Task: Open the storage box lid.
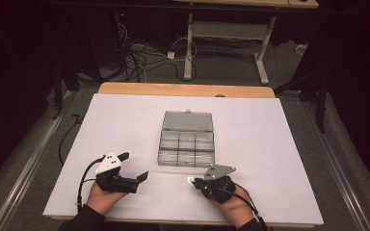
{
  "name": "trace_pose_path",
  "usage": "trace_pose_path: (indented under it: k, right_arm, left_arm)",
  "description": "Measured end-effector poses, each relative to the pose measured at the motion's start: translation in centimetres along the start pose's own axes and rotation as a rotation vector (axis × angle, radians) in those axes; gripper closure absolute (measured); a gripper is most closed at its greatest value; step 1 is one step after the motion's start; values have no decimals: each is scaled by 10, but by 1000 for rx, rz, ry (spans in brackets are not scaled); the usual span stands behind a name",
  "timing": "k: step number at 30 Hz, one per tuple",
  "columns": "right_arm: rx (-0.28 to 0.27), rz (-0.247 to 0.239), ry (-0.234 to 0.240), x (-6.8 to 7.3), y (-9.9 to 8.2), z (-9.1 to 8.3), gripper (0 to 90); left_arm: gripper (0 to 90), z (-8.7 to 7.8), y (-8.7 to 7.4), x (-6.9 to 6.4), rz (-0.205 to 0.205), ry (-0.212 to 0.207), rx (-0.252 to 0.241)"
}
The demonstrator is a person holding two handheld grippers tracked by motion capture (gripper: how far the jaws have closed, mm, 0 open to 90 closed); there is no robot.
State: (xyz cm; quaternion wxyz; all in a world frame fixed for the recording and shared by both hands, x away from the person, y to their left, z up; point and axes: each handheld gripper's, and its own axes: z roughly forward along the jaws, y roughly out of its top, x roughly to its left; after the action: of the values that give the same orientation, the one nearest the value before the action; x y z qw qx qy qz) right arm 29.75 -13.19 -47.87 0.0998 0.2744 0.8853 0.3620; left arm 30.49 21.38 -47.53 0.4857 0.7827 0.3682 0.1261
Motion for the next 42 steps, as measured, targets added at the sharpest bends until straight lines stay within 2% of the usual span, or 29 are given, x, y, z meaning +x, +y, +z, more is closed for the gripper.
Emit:
trace_pose_path:
  k: [12, 19, 28, 37, 42]
  right_arm:
    - [6, 21, 20, -4, 0, -4, 855]
    - [3, 25, 10, -5, -1, -4, 853]
    - [-4, 37, 14, -7, -10, -9, 826]
    - [-2, -6, -8, -3, -9, -9, 842]
    - [-2, -1, -2, -4, -9, -9, 835]
  left_arm:
    - [0, 1, -2, 3, -5, -9, 3]
    - [0, 1, 0, 5, -7, -14, -6]
    - [0, 2, 3, 2, 15, -10, -9]
    - [0, 3, 4, -1, 24, -11, -2]
    - [0, 3, 4, -2, 26, -10, 1]
